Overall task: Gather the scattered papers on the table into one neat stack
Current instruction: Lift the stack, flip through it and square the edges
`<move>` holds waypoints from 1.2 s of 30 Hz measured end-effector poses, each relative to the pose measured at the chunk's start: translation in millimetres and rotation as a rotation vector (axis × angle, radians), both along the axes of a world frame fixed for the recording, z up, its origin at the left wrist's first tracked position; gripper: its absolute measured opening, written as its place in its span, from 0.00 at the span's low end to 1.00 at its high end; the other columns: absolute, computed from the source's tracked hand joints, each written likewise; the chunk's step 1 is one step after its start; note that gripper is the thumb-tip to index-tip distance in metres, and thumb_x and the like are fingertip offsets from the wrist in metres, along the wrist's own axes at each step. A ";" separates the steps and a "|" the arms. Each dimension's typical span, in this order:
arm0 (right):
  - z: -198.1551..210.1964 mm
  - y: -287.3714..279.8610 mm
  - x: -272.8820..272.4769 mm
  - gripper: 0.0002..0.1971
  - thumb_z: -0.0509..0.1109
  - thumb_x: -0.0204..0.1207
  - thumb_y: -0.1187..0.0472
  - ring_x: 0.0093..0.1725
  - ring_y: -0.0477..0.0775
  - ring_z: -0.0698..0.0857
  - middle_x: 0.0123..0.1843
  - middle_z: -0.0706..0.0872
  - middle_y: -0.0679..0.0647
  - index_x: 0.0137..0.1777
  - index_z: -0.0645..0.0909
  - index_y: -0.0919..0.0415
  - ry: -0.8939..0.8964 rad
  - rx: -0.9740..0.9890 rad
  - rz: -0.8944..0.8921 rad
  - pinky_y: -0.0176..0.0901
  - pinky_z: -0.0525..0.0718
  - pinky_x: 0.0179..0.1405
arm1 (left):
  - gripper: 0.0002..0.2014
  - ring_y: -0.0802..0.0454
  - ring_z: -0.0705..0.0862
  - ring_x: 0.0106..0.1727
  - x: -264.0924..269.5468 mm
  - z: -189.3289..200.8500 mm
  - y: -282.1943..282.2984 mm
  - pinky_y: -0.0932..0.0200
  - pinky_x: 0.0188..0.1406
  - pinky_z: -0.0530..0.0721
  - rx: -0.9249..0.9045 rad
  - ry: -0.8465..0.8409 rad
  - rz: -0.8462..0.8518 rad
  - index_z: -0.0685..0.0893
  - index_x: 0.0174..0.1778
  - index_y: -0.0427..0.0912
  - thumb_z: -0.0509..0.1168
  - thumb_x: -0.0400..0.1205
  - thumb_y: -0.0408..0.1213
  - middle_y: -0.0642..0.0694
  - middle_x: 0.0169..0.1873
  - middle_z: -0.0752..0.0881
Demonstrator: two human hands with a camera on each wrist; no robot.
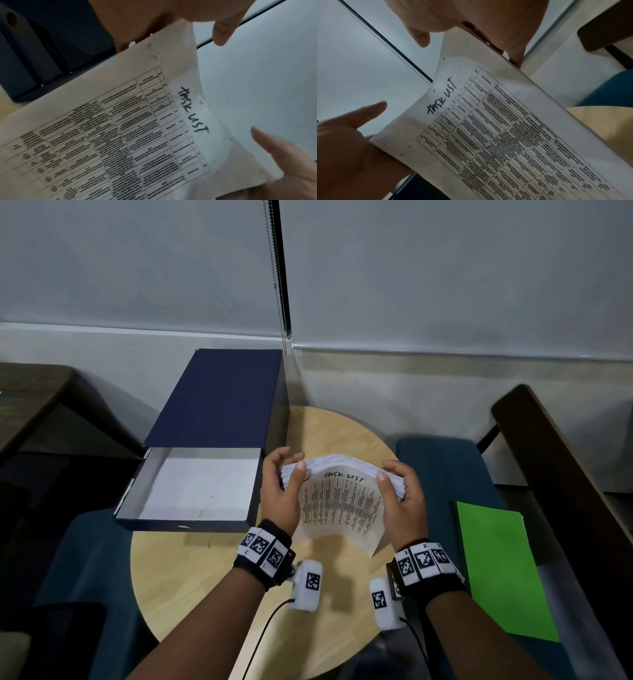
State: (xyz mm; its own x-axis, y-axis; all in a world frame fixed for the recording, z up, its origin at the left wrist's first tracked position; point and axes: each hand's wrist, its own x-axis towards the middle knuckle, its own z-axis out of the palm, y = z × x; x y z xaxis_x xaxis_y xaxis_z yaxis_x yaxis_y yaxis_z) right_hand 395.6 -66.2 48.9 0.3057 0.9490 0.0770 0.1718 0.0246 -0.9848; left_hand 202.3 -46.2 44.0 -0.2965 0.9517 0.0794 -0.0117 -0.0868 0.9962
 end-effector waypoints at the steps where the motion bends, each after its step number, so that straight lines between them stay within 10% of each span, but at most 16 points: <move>1: -0.1 1.5 -1.4 0.06 0.68 0.79 0.51 0.55 0.36 0.84 0.53 0.85 0.33 0.55 0.81 0.43 -0.014 -0.010 -0.022 0.41 0.84 0.55 | 0.18 0.55 0.86 0.60 1.2 0.8 2.3 0.57 0.60 0.84 -0.012 0.014 0.026 0.79 0.63 0.46 0.66 0.80 0.49 0.48 0.57 0.88; 6: -3.6 6.5 -3.1 0.05 0.65 0.81 0.51 0.50 0.43 0.86 0.45 0.87 0.38 0.45 0.82 0.43 0.010 -0.050 -0.103 0.45 0.85 0.49 | 0.05 0.50 0.87 0.56 3.9 -4.1 9.3 0.42 0.62 0.85 -0.080 0.049 0.104 0.85 0.49 0.51 0.64 0.84 0.43 0.53 0.50 0.90; 20: -8.3 6.3 0.3 0.06 0.64 0.78 0.50 0.51 0.53 0.87 0.48 0.86 0.38 0.51 0.80 0.44 0.036 -0.033 -0.063 0.56 0.88 0.49 | 0.11 0.50 0.87 0.54 -0.5 -2.4 10.3 0.49 0.55 0.84 -0.136 0.050 0.043 0.85 0.46 0.50 0.63 0.84 0.52 0.54 0.48 0.90; 23: -7.9 5.7 -0.1 0.06 0.63 0.79 0.49 0.52 0.52 0.87 0.48 0.86 0.38 0.50 0.81 0.44 0.021 -0.043 -0.064 0.62 0.87 0.52 | 0.16 0.46 0.86 0.59 -4.2 -3.6 6.8 0.42 0.63 0.84 -0.094 -0.005 -0.031 0.82 0.54 0.50 0.68 0.77 0.55 0.48 0.56 0.88; 27: -6.4 4.0 1.5 0.08 0.66 0.77 0.48 0.53 0.51 0.86 0.51 0.85 0.40 0.53 0.80 0.46 0.042 -0.041 -0.031 0.61 0.87 0.54 | 0.36 0.55 0.84 0.60 -10.8 -11.4 -0.6 0.60 0.53 0.87 -0.044 -0.067 -0.156 0.68 0.70 0.44 0.78 0.68 0.36 0.46 0.64 0.81; 29: -6.6 1.4 3.7 0.12 0.69 0.74 0.49 0.54 0.51 0.87 0.54 0.85 0.43 0.57 0.78 0.47 0.056 -0.025 0.006 0.58 0.87 0.53 | 0.34 0.54 0.84 0.57 -14.2 -15.9 -1.7 0.64 0.49 0.86 -0.058 -0.031 -0.162 0.69 0.68 0.47 0.75 0.70 0.22 0.47 0.61 0.81; 33: -17.6 -5.9 8.8 0.22 0.74 0.73 0.61 0.50 0.41 0.87 0.53 0.86 0.42 0.64 0.73 0.50 0.033 -0.059 0.104 0.45 0.87 0.51 | 0.23 0.47 0.86 0.55 -20.1 -30.4 -0.9 0.45 0.54 0.88 -0.142 0.129 -0.142 0.76 0.54 0.64 0.73 0.72 0.33 0.52 0.51 0.86; 36: -28.4 -9.6 6.4 0.21 0.70 0.77 0.64 0.50 0.44 0.86 0.50 0.84 0.37 0.65 0.70 0.48 -0.129 -0.160 0.069 0.48 0.85 0.55 | 0.17 0.61 0.87 0.49 -19.1 -34.7 1.1 0.54 0.51 0.86 -0.124 0.231 -0.140 0.78 0.52 0.62 0.72 0.78 0.33 0.58 0.44 0.87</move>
